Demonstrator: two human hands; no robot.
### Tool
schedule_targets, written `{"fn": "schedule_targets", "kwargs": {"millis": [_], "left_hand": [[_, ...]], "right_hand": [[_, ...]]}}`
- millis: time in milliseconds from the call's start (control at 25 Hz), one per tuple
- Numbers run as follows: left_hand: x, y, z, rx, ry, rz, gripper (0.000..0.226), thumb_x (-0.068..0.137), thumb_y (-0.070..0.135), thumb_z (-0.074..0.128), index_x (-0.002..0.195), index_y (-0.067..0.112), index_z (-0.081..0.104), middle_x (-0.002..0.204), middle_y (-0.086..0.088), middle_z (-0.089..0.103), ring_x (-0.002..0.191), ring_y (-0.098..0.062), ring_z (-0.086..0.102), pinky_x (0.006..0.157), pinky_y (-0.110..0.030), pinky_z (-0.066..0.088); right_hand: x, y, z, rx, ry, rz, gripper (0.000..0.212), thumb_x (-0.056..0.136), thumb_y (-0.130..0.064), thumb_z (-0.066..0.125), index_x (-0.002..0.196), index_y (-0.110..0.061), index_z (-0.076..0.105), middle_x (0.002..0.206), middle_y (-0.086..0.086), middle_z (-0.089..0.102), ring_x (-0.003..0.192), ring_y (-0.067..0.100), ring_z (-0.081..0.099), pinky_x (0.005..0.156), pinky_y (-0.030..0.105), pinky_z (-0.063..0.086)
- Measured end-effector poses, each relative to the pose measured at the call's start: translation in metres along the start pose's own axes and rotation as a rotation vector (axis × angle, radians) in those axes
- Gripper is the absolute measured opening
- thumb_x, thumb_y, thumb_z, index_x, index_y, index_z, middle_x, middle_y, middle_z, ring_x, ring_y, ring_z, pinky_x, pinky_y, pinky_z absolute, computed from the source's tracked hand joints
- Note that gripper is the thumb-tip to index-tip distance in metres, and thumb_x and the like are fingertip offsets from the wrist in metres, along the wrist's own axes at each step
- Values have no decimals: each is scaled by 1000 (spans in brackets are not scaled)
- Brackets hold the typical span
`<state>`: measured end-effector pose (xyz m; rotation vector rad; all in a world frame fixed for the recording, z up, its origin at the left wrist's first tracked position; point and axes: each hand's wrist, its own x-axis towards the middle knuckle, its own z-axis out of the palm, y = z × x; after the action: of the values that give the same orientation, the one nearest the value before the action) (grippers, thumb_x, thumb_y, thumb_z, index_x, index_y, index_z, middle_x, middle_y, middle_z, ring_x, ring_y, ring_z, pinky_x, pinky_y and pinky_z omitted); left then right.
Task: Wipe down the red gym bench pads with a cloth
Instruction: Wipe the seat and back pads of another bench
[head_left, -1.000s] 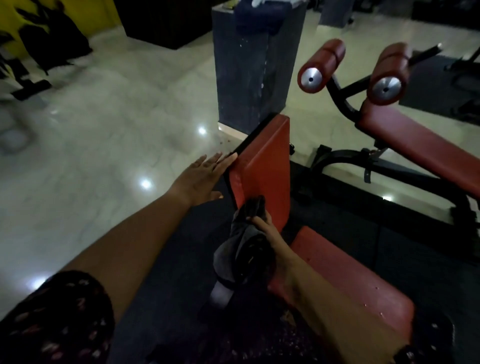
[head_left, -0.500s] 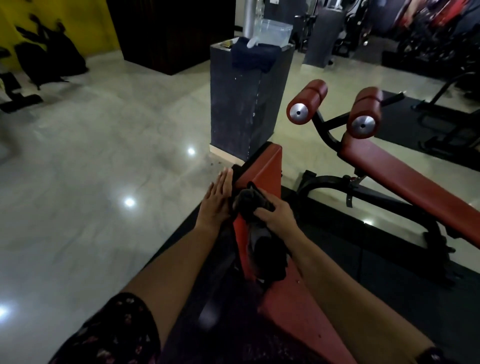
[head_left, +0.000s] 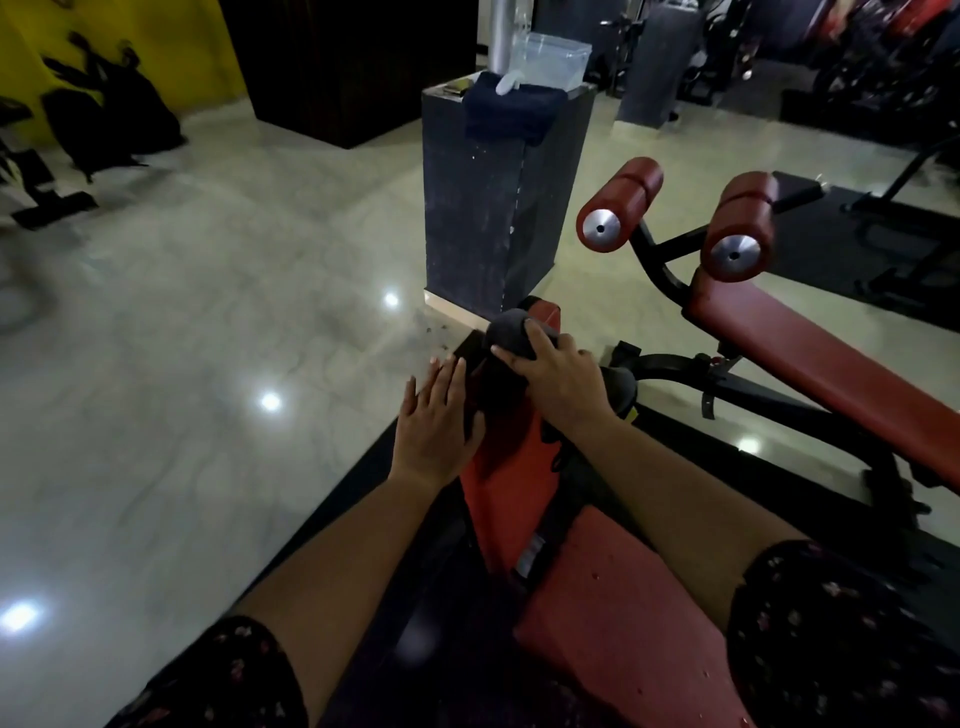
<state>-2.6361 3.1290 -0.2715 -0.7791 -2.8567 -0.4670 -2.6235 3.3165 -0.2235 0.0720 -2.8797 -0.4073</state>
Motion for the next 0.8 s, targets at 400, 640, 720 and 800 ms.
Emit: {"fn": "schedule_targets", "kwargs": {"millis": [400,640,720,800], "left_hand": [[80,38,-4,335,-285,227,80,97,48,38,156,20,-8,163,-2,-15,150,-21,-8,121,-48,5],[140,61,11,232,-38,184,84,83,44,59,154,22,21,161,-4,16,145,-29,19,116,-45,25],[157,67,21,226,-185,142,87,86,47,56,155,24,8,162,-3,9,148,-27,11,118,-44,19],[168,71,31,271,-233,141,86,87,49,54,155,24,6,162,-3,10,149,-25,8,119,-45,19]], "right_hand": [[52,84,41,60,2,44,54,99,-25,43,146,-47,29,152,11,26,114,41,45,84,48,47],[84,135,86,332,-195,88,56,94,-28,53,143,-47,35,151,3,24,117,36,46,88,44,49],[82,146,114,390,-321,14,55,90,-24,57,141,-39,44,152,5,26,119,37,48,93,45,48],[72,145,148,516,-387,3,48,87,-23,61,134,-32,53,153,6,25,123,37,47,97,46,47]]}}
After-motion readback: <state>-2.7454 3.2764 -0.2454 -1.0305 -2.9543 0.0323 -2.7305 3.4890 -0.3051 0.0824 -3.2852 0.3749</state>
